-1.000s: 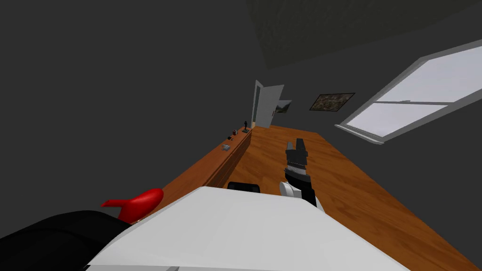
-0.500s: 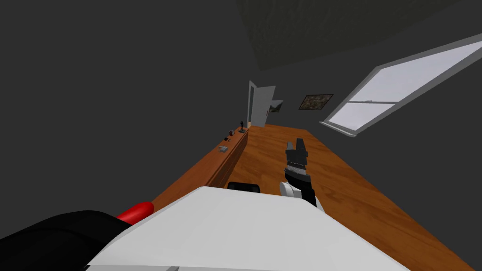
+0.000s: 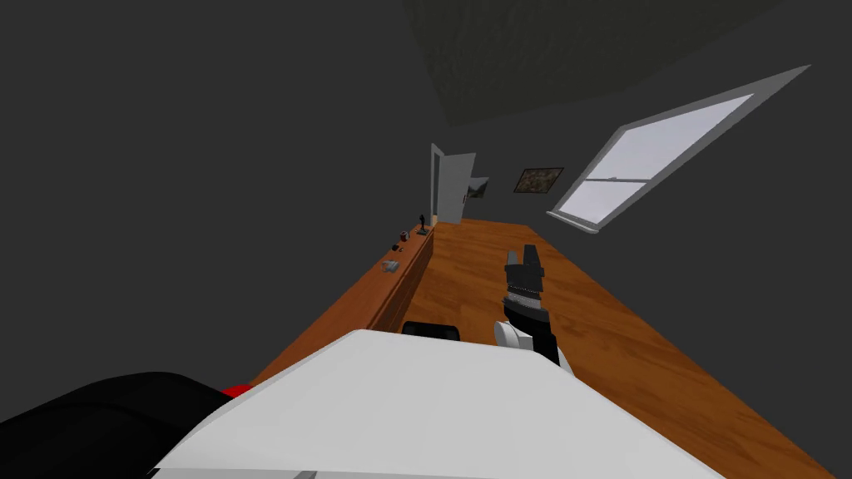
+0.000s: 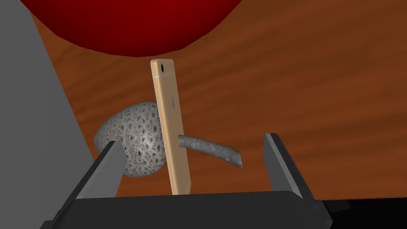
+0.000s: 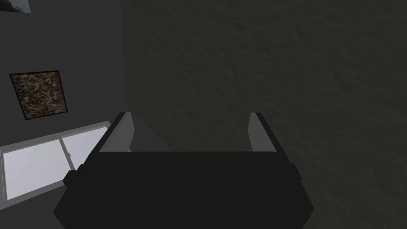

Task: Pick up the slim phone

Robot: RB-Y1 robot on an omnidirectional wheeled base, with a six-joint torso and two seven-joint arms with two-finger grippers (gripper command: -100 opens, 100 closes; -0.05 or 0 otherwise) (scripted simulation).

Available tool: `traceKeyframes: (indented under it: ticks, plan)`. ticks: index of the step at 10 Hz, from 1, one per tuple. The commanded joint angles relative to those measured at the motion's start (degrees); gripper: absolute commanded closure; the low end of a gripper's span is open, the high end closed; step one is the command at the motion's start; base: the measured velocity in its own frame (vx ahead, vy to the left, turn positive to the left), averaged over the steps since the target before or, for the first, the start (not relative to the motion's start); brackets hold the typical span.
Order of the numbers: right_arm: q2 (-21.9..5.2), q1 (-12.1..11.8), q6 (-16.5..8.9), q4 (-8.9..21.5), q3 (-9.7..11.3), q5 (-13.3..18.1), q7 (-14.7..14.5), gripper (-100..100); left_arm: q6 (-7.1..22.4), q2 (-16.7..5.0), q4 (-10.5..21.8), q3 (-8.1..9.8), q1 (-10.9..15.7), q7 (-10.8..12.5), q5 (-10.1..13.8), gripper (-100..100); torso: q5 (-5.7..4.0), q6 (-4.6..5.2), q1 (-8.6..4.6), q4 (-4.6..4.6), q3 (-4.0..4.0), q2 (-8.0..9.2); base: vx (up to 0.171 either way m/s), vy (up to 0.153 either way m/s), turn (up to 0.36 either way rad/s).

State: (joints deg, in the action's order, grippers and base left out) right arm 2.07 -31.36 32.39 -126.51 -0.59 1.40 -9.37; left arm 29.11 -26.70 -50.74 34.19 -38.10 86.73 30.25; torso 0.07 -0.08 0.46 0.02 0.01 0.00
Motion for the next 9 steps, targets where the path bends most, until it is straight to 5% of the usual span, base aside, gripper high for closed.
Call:
traceKeyframes:
  ticks: [1,4,6,7,8,9]
  plan:
    - [0.00,0.00,0.00,0.00,0.00,0.00,0.00,0,2.32,-0.09,1.88,0.15,-0.51,1.81,0.36,-100,0.00,0.00,0.00,0.00,0.00,0.00,0.004,0.112,-0.229]
    - [0.00,0.00,0.00,0.00,-0.01,0.00,0.00,0,4.23,-0.23,5.47,-0.21,-0.35,3.34,1.48,-100,0.03,-0.02,0.08,0.01,0.03,0.05,-0.009,0.112,-0.149]
    - [0.00,-0.01,0.00,0.00,-0.01,0.00,0.00,0,4.62,0.03,5.05,-0.24,-0.32,3.92,0.99,-100,0.02,-0.04,-0.03,0.00,-0.02,-0.04,0.007,0.060,-0.041]
    - [0.00,-0.01,0.00,0.00,0.00,0.00,0.00,0,4.71,0.03,5.14,-0.26,-0.30,3.98,1.04,0,-0.02,-0.05,-0.20,-0.01,-0.02,-0.04,0.000,0.008,0.000]
    - [0.01,-0.01,0.00,0.00,0.00,0.00,0.00,0,2.88,0.94,6.56,-0.28,0.55,3.54,0.09,-100,-0.05,-0.06,-0.32,-0.01,-0.02,-0.04,0.013,0.056,0.064]
    - [0.00,-0.02,0.00,0.00,-0.01,0.00,0.00,0,1.98,1.41,7.27,-0.29,0.97,3.32,-0.38,-100,-0.02,-0.07,-0.19,-0.01,-0.04,-0.07,0.032,0.072,0.080]
